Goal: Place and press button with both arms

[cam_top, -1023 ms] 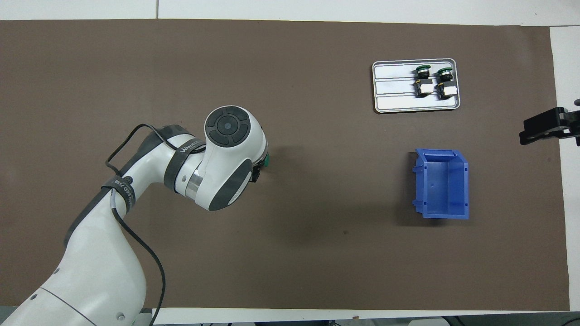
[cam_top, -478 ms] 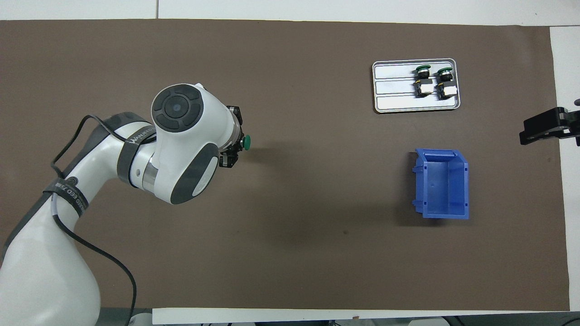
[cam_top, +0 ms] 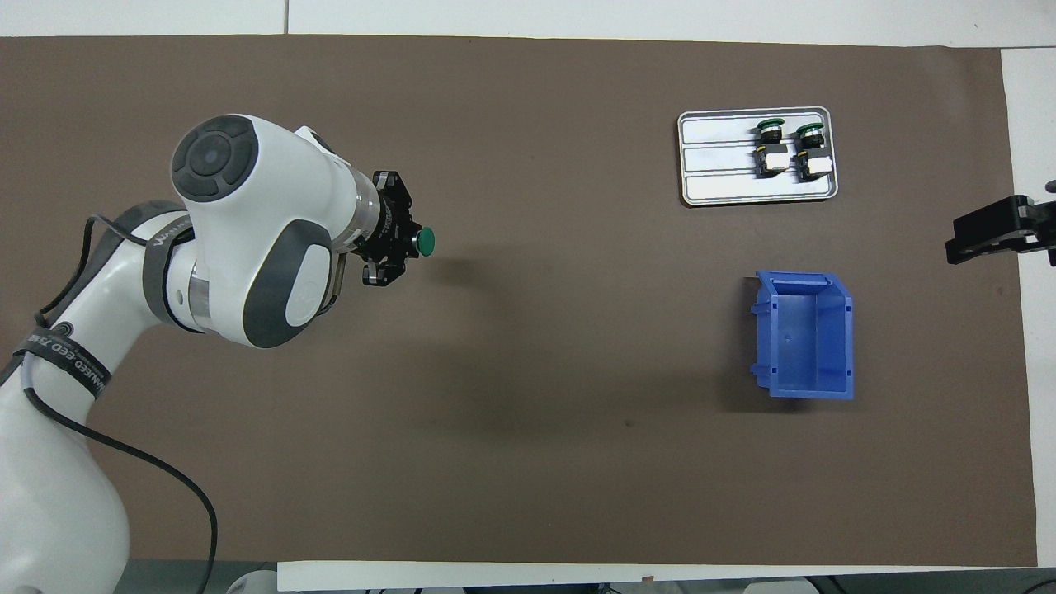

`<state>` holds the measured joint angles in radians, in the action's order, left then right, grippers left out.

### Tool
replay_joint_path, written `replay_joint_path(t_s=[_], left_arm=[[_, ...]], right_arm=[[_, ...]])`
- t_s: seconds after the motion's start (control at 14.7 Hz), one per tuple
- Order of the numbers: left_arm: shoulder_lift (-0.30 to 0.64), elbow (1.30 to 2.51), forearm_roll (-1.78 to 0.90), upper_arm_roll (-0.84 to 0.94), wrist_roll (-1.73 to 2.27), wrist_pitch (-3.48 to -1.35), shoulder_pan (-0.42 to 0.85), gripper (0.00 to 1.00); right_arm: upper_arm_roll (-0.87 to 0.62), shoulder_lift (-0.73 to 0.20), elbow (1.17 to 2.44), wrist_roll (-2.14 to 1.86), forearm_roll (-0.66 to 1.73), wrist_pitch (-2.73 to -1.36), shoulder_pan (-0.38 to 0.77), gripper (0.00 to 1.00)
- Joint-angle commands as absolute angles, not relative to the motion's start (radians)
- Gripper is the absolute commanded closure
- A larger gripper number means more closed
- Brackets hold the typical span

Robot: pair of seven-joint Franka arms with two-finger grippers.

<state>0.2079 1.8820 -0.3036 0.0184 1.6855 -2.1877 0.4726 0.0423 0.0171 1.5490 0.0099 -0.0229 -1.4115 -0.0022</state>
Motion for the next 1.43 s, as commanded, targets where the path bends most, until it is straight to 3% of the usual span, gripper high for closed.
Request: replay_joint_path(t_s=[0.0, 0.61, 1.02, 1.36], left_arm=[[0.18, 1.919, -0.44, 0.021, 1.554, -2.183, 0.428, 0.92], [0.126, 2.063, -0.804, 0.021, 1.318, -2.295, 0.379, 0.93], [0.14, 2.052, -0.908, 0.02, 1.113, -2.088, 0.301, 0.98], [0.178, 2.049, -1.006, 0.021, 1.02, -2.051, 0.245, 1.0]], right_arm=[[0.041, 0.043, 1.58, -0.012, -0.018, -1.419, -0.006, 0.01], [0.041, 0.043, 1.58, -0.012, -0.017, -1.419, -0.006, 0.01], [0.041, 0.043, 1.58, -0.012, -0.018, -1.419, -0.006, 0.01], [0.041, 0.043, 1.58, -0.012, -0.018, -1.419, -0.006, 0.01]])
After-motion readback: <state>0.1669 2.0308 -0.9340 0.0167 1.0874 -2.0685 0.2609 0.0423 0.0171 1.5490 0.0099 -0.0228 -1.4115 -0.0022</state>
